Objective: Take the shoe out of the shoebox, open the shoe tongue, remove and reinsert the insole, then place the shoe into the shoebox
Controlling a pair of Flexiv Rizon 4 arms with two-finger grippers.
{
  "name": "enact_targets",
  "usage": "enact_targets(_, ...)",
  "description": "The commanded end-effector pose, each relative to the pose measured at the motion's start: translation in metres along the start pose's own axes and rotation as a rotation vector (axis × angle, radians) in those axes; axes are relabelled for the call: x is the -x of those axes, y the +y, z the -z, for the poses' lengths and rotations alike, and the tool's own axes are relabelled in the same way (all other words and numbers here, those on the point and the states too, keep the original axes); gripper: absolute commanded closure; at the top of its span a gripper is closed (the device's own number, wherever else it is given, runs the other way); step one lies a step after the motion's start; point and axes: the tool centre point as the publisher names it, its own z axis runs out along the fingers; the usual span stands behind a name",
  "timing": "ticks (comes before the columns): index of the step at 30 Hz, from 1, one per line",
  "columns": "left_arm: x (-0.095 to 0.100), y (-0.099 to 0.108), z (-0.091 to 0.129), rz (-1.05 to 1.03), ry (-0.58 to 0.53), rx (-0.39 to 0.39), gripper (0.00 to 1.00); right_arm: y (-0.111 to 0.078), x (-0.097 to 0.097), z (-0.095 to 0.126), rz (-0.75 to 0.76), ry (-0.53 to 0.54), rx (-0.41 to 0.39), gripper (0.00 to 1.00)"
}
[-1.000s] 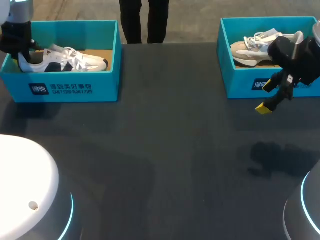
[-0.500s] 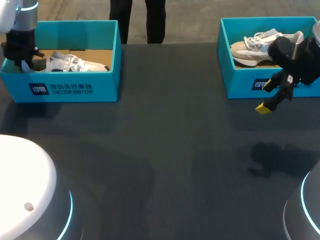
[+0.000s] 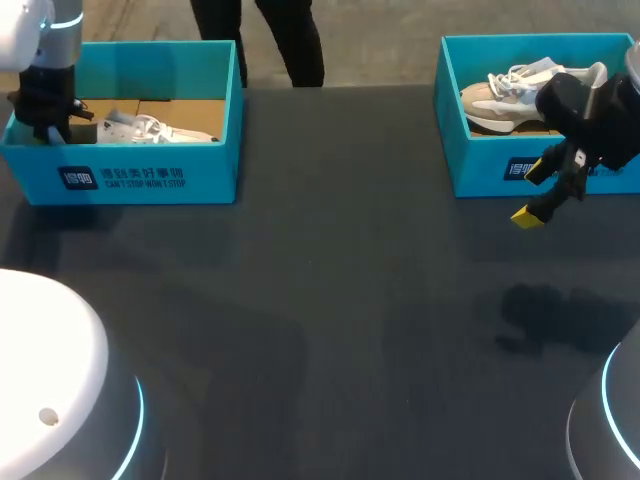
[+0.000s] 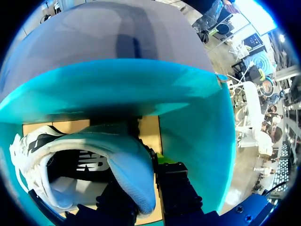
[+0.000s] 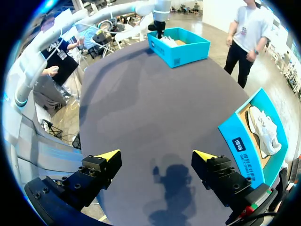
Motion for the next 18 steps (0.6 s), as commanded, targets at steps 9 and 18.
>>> enact_targets(9, 0.0038, 0.0059, -0.0107, -0.015, 0.009, -0.033, 1.0, 0.0013, 0.0015, -0.0013, -0.001, 0.002, -0.004, 0.0)
enact_targets(18, 0.002, 0.0015, -0.0021, -0.022, -0.001, -0.018, 0.27, 0.0013, 0.0015, -0.0013, -0.001, 0.002, -0.004, 0.0)
